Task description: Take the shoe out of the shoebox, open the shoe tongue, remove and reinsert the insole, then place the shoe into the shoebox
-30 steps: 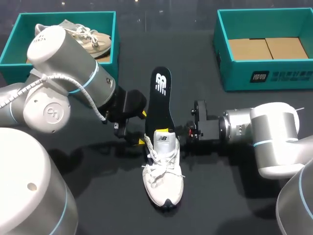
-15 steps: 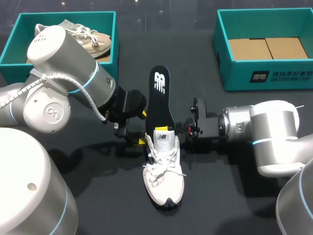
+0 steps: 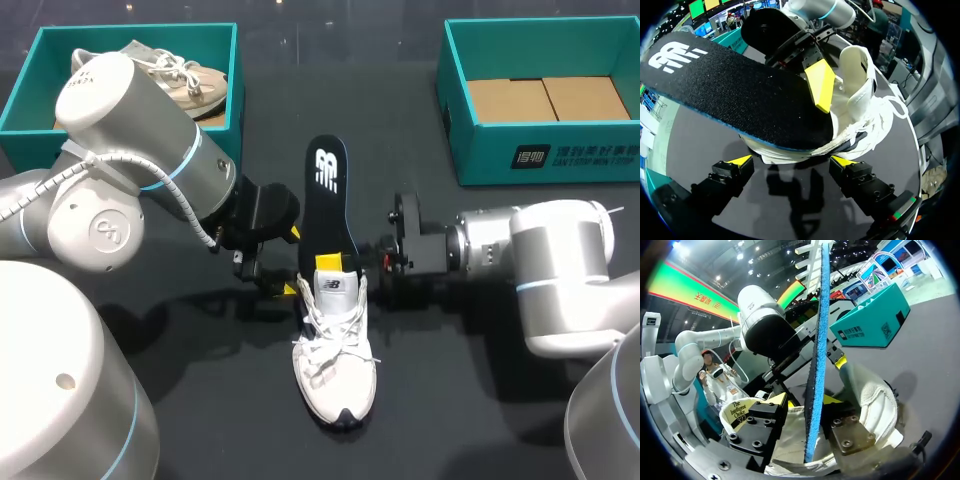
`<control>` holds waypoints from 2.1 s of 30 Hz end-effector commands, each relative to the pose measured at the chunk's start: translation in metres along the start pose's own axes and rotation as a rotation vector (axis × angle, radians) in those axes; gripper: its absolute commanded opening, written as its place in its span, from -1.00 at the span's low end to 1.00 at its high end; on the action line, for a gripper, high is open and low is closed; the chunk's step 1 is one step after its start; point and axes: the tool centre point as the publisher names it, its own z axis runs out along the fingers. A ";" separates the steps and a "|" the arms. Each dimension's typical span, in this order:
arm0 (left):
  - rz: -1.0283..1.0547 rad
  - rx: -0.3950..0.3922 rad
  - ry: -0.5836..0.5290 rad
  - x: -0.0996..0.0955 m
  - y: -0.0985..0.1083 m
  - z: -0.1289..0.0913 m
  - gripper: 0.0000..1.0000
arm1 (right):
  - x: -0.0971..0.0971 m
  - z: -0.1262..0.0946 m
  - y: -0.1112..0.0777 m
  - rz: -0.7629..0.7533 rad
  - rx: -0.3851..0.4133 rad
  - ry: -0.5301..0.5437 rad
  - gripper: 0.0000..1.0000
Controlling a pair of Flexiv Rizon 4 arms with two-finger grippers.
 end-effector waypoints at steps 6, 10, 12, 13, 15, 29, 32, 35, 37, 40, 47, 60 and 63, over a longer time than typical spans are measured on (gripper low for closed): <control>0.001 0.001 0.000 0.000 0.001 0.000 1.00 | 0.004 0.002 0.019 -0.025 0.043 -0.008 -0.29; 0.001 0.001 0.000 0.000 0.001 0.000 1.00 | 0.002 0.002 0.024 -0.030 0.044 -0.007 -0.53; 0.001 0.001 0.000 0.000 0.001 0.000 1.00 | 0.001 0.001 0.025 -0.029 0.037 -0.013 -0.94; 0.001 0.001 0.000 0.000 0.001 0.000 1.00 | 0.001 0.001 0.026 -0.026 0.034 -0.016 -1.00; 0.001 0.001 0.000 0.000 0.001 0.000 1.00 | -0.001 0.000 0.025 -0.018 0.028 -0.025 -1.00; 0.001 0.001 0.000 0.000 0.001 0.000 1.00 | -0.004 -0.006 -0.021 0.087 -0.028 -0.046 -1.00; 0.001 0.001 0.000 0.000 0.001 0.000 1.00 | -0.001 -0.002 -0.031 0.110 -0.039 -0.045 -1.00; 0.001 0.001 0.000 0.000 0.001 0.000 1.00 | -0.001 0.000 -0.039 0.132 -0.044 -0.045 -1.00; 0.001 0.001 0.000 0.000 0.001 0.000 1.00 | -0.001 0.001 -0.042 0.140 -0.045 -0.043 -1.00; 0.001 0.001 0.000 0.000 0.001 0.000 1.00 | 0.001 0.001 -0.043 0.143 -0.045 -0.045 -1.00; 0.001 0.001 0.000 0.000 0.001 0.000 1.00 | 0.002 0.001 -0.028 0.100 -0.026 -0.042 -0.20; 0.001 0.001 0.000 0.000 0.001 0.000 1.00 | 0.004 0.006 0.003 0.030 0.021 -0.077 -0.26; 0.001 0.001 0.000 0.000 0.001 0.000 1.00 | 0.005 0.007 0.009 0.017 0.030 -0.083 -0.28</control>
